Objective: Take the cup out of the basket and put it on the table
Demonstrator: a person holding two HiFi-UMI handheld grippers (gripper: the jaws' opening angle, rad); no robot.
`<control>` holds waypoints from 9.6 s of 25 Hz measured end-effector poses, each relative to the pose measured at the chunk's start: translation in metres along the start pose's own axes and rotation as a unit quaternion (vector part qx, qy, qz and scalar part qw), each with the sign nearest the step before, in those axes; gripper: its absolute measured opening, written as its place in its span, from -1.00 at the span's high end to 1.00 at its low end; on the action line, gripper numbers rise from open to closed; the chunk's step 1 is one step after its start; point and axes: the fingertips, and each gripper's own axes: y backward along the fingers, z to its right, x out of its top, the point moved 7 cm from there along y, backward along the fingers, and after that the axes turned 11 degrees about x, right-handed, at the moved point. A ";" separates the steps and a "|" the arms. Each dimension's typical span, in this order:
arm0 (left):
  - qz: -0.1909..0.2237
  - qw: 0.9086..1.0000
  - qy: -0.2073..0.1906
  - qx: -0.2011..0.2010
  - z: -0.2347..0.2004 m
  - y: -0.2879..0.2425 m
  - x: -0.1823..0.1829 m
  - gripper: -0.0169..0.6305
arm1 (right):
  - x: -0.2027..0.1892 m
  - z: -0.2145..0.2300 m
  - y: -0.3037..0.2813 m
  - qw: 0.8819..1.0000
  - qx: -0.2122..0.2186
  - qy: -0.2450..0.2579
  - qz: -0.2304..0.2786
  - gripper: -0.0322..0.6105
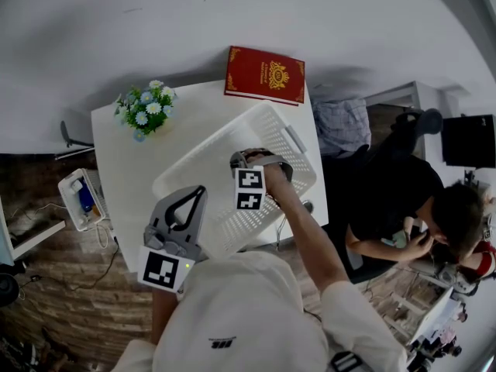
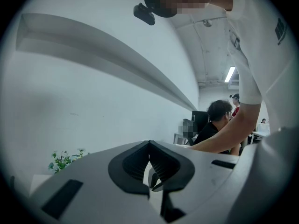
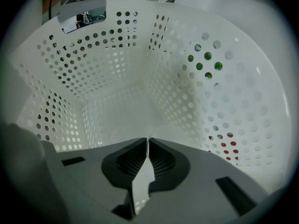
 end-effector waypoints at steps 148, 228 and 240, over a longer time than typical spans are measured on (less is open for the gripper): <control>-0.022 0.945 -0.073 -0.318 0.202 -0.031 -0.025 0.92 | -0.130 -0.206 0.157 0.927 -0.141 -0.330 0.109 0.82; -0.070 0.934 -0.068 -0.343 0.231 -0.037 -0.050 0.92 | -0.154 -0.222 0.009 0.928 -0.081 -0.363 0.034 0.81; -0.069 0.935 -0.064 -0.343 0.230 -0.038 -0.051 0.92 | -0.150 -0.221 0.007 0.927 -0.073 -0.366 0.047 0.81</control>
